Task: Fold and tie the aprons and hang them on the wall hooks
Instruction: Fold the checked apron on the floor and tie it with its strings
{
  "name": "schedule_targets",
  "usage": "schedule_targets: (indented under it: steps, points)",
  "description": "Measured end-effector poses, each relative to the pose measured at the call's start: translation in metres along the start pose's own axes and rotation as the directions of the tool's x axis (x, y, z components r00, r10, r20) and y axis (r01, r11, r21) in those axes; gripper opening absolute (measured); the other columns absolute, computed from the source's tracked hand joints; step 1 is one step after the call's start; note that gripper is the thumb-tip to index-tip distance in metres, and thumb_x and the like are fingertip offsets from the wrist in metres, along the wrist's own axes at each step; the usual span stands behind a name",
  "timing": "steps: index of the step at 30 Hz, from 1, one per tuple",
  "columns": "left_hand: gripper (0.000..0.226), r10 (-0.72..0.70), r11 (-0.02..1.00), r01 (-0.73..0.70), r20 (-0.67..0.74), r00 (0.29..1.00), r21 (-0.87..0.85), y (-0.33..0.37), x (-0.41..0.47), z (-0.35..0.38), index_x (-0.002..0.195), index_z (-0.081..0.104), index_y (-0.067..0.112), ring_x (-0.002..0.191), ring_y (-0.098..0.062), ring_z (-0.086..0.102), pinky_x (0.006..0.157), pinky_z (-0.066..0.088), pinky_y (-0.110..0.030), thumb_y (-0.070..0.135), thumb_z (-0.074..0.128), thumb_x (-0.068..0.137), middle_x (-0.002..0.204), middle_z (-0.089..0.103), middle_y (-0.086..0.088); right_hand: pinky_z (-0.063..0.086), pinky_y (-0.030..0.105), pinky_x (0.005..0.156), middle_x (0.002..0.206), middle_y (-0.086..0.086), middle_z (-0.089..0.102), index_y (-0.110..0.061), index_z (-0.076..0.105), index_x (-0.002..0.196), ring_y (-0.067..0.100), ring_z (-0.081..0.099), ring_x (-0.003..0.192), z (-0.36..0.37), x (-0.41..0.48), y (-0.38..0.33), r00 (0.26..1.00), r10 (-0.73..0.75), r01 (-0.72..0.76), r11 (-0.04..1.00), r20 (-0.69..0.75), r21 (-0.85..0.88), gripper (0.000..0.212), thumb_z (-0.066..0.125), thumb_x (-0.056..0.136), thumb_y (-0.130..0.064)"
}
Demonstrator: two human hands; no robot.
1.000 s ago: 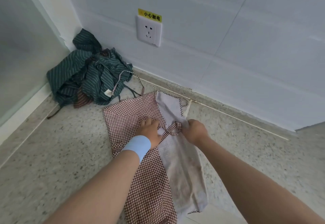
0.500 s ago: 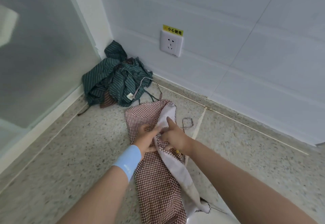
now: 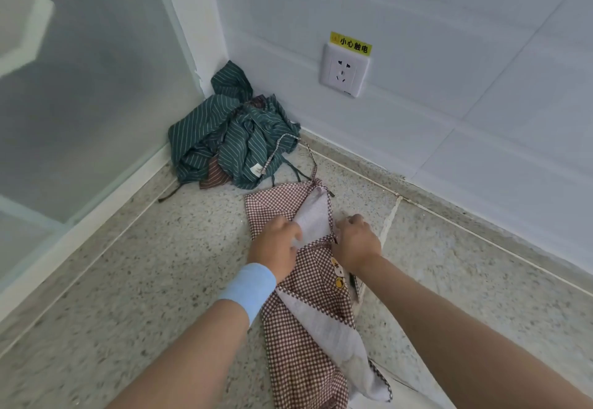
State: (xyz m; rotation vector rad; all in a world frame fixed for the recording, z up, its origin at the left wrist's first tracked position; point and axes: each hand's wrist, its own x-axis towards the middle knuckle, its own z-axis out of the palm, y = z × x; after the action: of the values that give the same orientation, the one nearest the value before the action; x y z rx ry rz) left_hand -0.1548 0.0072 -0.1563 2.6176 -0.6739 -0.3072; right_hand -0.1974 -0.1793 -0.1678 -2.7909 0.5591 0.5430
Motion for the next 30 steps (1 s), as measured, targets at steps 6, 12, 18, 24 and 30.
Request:
schedule_targets:
  steps: [6, 12, 18, 24, 30]
  points:
    - [0.062, -0.064, 0.975, -0.043, 0.465, 0.883, 0.216, -0.003, 0.016, 0.019, 0.151, 0.033, 0.025, 0.147, -0.02, 0.02, 0.115, 0.033, -0.043, 0.029, 0.055, 0.094, 0.162, 0.015, 0.004, 0.038, 0.043, 0.094, 0.091, 0.003, 0.061, -0.019, 0.069, 0.076, 0.026, 0.05, 0.099, -0.014, 0.008, 0.008, 0.991, -0.126, 0.113, 0.975, -0.055, -0.193, 0.05, 0.037, 0.096, -0.052]
    - [0.013, -0.197, 0.98, 0.2, 0.097, 0.976, -0.021, 0.012, 0.011, -0.008, 0.101, 0.064, 0.028, 0.112, -0.019, 0.051, 0.1, 0.04, -0.036, 0.03, 0.054, 0.092, 0.115, 0.057, 0.004, 0.051, 0.031, 0.072, 0.064, 0.0, 0.069, -0.011, 0.065, 0.079, 0.014, 0.064, 0.058, -0.055, 0.006, -0.022, 0.915, -0.05, -0.221, 0.766, 0.399, 0.604, 0.048, 0.042, 0.104, -0.045]
    - [0.024, -0.425, -0.189, 0.457, 0.492, 0.76, -0.869, 0.04, 0.005, -0.052, 0.097, 0.054, 0.011, 0.064, -0.016, 0.064, 0.099, 0.044, -0.043, 0.032, 0.042, 0.103, 0.09, 0.067, -0.002, 0.047, 0.026, 0.059, 0.126, 0.006, 0.066, -0.01, 0.049, 0.14, 0.016, 0.067, 0.095, -0.073, 0.004, -0.06, 0.849, -0.274, -0.274, 0.503, 0.452, 0.819, 0.042, 0.049, 0.098, -0.003]
    - [0.038, -0.22, -0.322, 0.483, 0.56, 0.799, -0.815, 0.011, 0.001, -0.054, 0.125, 0.057, 0.006, 0.11, -0.032, 0.066, 0.106, 0.044, -0.048, 0.033, 0.051, 0.099, 0.122, 0.065, -0.019, 0.06, 0.032, 0.067, 0.119, 0.016, 0.066, -0.01, 0.048, 0.144, 0.026, 0.07, 0.097, -0.087, 0.004, -0.096, 0.799, -0.401, -0.211, 0.511, 0.449, 0.833, 0.062, 0.045, 0.087, 0.014]
    - [0.021, -0.512, 0.27, 0.641, 0.457, 0.728, -0.719, -0.013, 0.012, -0.054, 0.083, 0.061, 0.012, 0.055, -0.015, 0.047, 0.062, 0.043, -0.029, 0.031, 0.062, 0.093, 0.068, 0.053, 0.0, 0.055, 0.021, 0.055, 0.134, -0.002, 0.061, -0.01, 0.064, 0.127, 0.017, 0.067, 0.104, -0.082, 0.027, -0.1, 0.882, -0.384, 0.163, 0.793, 0.274, 0.587, 0.037, 0.047, 0.097, 0.003]
